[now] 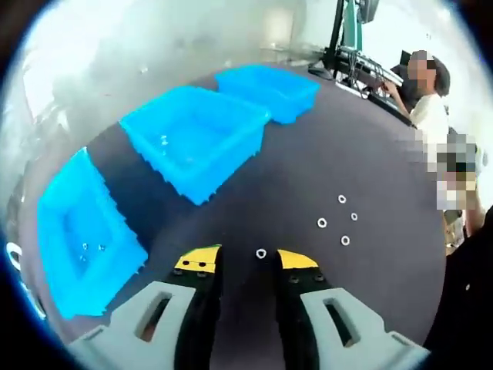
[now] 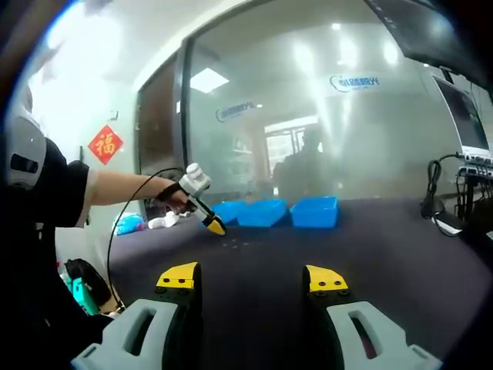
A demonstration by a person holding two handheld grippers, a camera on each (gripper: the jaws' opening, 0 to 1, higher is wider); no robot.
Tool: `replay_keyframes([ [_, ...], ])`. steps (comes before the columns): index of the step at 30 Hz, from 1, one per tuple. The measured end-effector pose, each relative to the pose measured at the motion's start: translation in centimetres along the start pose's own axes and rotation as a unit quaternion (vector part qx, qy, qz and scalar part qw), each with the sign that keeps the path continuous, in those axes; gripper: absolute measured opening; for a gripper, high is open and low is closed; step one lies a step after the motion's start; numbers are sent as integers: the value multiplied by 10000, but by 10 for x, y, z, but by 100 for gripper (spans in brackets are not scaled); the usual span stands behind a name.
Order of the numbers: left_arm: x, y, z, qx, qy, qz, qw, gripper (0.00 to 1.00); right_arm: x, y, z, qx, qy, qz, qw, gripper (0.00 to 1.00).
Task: Sort the screws, nuts, and washers into the corresponding bins
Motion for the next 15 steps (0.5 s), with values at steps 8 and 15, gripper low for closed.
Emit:
replay_keyframes([
  [8,-2,0,-3,-2,-11,11,10000,17,1,1,-1,-10,-24,-17,10000,48],
  [15,1,-4,-11,-69,93,93,9999,9,0,0,1,-1,-2,-5,10000,48],
])
Point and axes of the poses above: the point that each gripper's makers call its tool centre point, and the gripper's own axes: x roughly backward along the fingers, z roughly to its left, y roughly out of its top, the point moved 8 cm from there along x, roughly backward along the fingers, and after that the axes turned 12 degrees about -x, right-handed, at the moved point
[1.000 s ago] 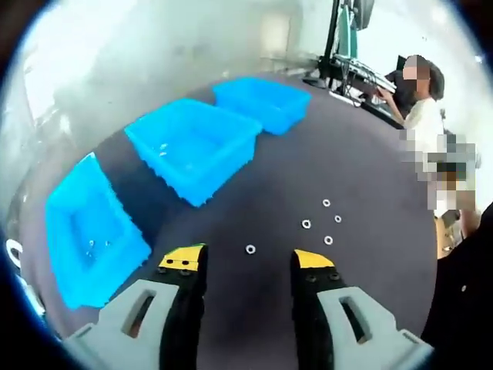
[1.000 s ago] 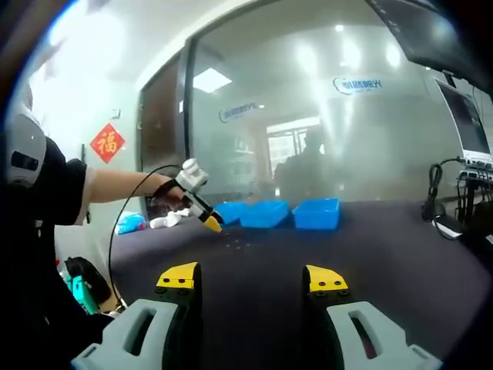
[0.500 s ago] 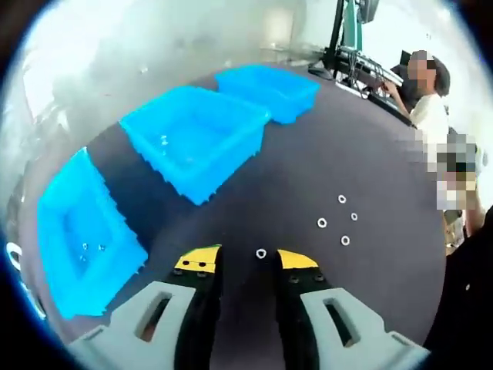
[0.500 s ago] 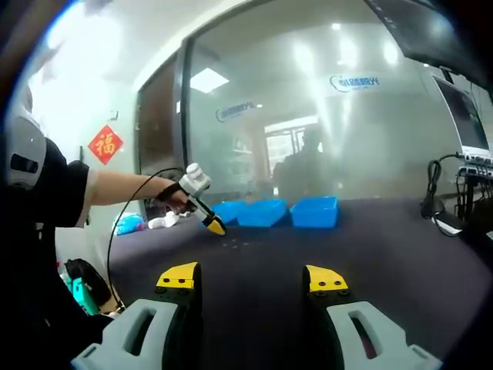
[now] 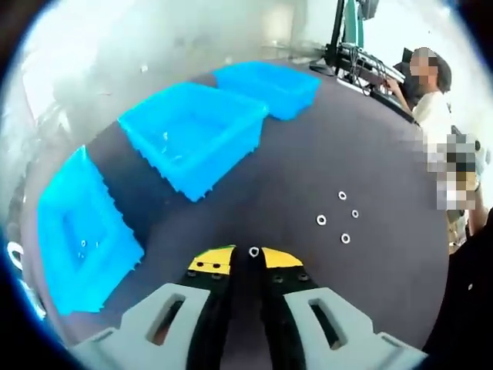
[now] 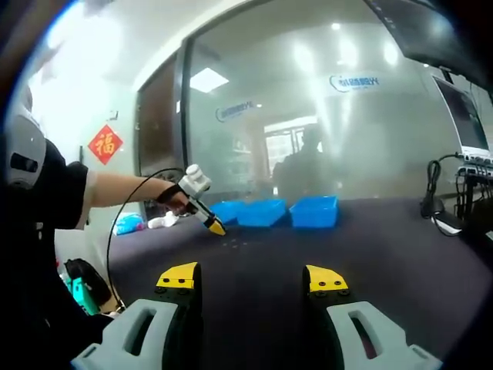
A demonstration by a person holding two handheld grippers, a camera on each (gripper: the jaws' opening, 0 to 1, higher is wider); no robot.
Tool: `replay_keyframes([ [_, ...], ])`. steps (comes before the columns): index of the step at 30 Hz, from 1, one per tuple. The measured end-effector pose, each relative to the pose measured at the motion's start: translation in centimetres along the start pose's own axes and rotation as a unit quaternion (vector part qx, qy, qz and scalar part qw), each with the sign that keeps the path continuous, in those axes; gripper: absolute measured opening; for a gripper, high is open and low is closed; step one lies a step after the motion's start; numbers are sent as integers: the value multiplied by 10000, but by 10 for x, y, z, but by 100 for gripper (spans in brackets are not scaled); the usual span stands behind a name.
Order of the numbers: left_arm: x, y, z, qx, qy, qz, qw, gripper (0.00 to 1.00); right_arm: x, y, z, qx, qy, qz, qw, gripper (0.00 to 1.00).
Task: Sort the screws, nuts, and washers into the corresponding bins
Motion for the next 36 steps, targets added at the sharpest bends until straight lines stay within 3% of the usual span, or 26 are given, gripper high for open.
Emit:
replay_keyframes([
  [9,0,-3,1,117,82,-178,9997,6,0,1,4,21,51,-13,10000,48],
  [18,13,-5,-11,516,-39,-815,9953,6,0,5,7,65,79,-37,9999,48],
  [23,30,-2,-23,719,44,-1570,9850,6,-2,7,11,103,131,-42,9999,48],
  [30,62,-8,-49,727,244,-2153,9735,6,-5,9,19,142,197,-71,9997,48],
  [36,98,-8,-72,562,770,-2842,9540,6,-7,9,25,186,248,-68,9995,48],
])
Point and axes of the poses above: the point that each gripper's makers call its tool centre point, and the gripper's own axes: x roughly backward along the fingers, z roughly to its left, y roughly out of its top, the point moved 8 cm from there along x, roughly backward along the fingers, and after that the axes turned 12 degrees about -x, right-handed, at the moved point
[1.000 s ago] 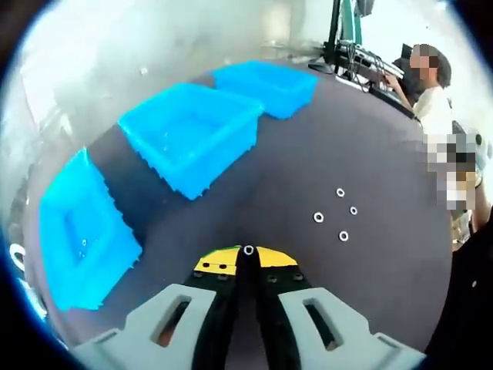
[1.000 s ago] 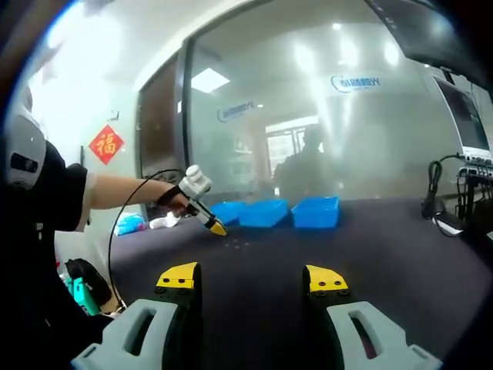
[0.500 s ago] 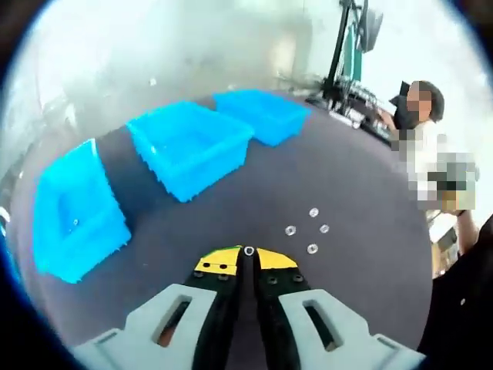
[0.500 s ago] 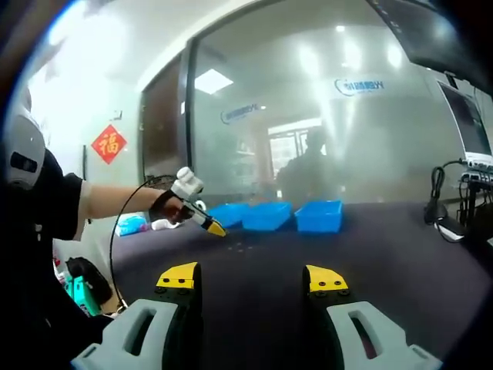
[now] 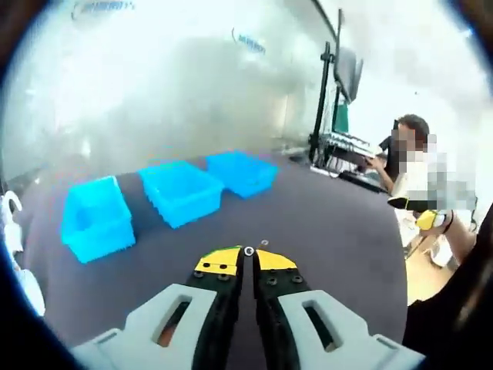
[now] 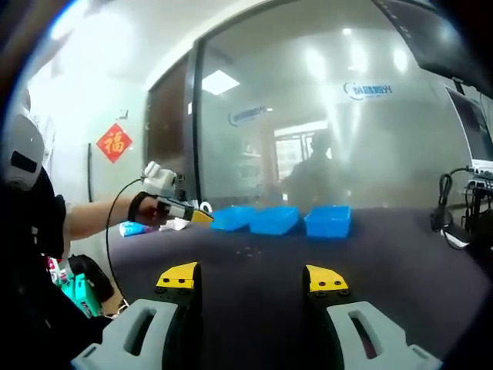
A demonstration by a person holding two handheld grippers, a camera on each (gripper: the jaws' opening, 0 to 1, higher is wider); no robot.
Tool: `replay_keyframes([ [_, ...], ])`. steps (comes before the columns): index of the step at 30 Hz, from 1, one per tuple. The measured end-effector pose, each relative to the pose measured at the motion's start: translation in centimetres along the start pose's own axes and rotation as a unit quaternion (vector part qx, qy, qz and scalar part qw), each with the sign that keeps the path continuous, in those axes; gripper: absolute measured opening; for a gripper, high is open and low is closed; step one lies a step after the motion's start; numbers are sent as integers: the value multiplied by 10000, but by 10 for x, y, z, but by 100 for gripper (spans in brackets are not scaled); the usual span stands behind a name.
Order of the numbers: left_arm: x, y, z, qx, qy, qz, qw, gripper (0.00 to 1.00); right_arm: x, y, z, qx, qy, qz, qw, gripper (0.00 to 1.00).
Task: Sort the screws, nuts, and washers into the corresponding bins
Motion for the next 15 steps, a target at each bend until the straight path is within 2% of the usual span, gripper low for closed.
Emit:
replay_keyframes([
  [4,20,8,-17,54,156,-405,9990,6,-1,2,5,28,36,-54,10000,48],
  [7,34,12,-22,-35,459,-682,9966,6,-3,4,9,65,77,-63,9999,48],
  [8,39,13,-22,-74,614,-792,9949,6,-3,4,11,73,89,-67,9999,48],
  [10,46,13,-21,-23,690,-901,9935,6,-3,5,13,82,112,-80,9999,48],
  [12,57,14,-15,100,1002,-1090,9889,6,-3,7,15,96,129,-102,9998,48],
  [15,66,11,-10,217,1237,-1230,9844,6,-4,8,18,114,164,-108,9997,48],
])
Point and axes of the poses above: the point that each gripper's makers call its tool centre point, and the gripper's own axes: x roughly backward along the fingers, z roughly to its left, y roughly out of its top, the point moved 8 cm from there along x, roughly backward along the fingers, and after that the axes turned 12 degrees about -x, right-handed, at the moved point
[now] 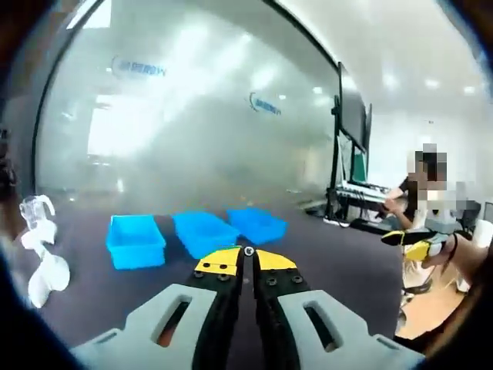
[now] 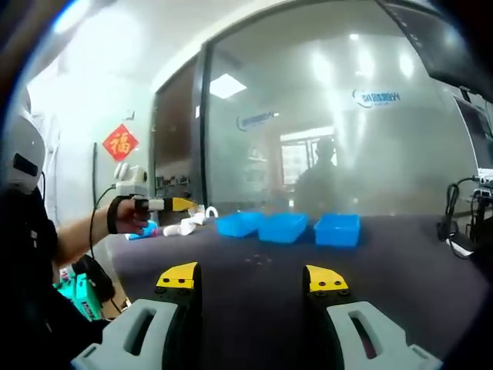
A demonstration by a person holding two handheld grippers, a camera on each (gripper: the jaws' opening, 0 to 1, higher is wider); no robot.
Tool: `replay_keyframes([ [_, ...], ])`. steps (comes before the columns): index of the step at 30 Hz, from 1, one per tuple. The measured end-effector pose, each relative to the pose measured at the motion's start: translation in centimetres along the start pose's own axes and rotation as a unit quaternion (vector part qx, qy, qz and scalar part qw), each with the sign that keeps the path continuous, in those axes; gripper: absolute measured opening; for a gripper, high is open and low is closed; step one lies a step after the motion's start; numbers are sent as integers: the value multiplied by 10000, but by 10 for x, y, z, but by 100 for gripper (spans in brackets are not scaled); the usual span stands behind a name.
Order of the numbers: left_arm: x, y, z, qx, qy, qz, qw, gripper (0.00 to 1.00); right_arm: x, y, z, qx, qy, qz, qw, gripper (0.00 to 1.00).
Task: Sort the screws, nuts, and washers into the corresponding bins
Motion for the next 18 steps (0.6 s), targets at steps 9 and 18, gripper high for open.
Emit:
replay_keyframes([
  [9,-4,-12,31,68,487,22,9988,6,-2,5,5,62,73,-8,10000,48],
  [18,-33,-6,76,378,921,-18,9950,6,-1,3,6,50,89,-11,9999,48],
])
Point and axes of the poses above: the point that each gripper's makers call its tool centre point, and the gripper's own axes: x roughly backward along the fingers, z roughly to its left, y roughly out of its top, the point moved 8 cm from there along x, roughly backward along the fingers, and after that the axes turned 12 degrees about -x, right-handed, at the moved point
